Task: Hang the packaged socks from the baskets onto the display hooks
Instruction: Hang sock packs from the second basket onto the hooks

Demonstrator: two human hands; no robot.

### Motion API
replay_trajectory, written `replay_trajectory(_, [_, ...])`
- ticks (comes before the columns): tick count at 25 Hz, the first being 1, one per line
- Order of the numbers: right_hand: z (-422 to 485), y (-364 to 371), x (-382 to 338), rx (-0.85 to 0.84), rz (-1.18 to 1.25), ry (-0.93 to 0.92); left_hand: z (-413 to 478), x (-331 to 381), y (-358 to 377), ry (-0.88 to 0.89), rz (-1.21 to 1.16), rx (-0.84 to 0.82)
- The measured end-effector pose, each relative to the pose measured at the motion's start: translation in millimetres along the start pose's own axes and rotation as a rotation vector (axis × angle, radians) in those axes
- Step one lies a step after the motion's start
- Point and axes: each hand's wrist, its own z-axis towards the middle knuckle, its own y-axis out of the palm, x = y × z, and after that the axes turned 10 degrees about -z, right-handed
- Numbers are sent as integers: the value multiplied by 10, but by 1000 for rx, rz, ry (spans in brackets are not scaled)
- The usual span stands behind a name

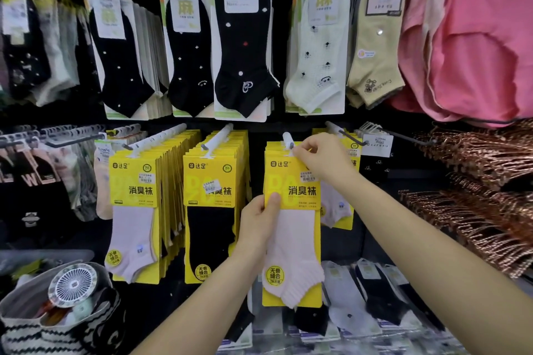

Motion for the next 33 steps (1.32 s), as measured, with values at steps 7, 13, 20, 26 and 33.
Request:
replay_trajectory(7, [-254, 151, 192, 14, 184, 151, 58, -81, -89, 172, 185, 181])
replay_trajectory(13, [-389, 355, 265, -104, 493, 153, 392, 276, 196, 197, 159, 21])
replay_trajectory(20, [-334, 444, 358, -223, 746, 262, 508, 225, 197, 123, -129, -135])
replay_trajectory(26, [67, 434, 414, -209, 976, 488, 904, 442, 211, -33, -220, -94])
replay_trajectory(33, [148, 546, 403, -265, 1040, 453, 1098, 359, 212, -99, -248, -124])
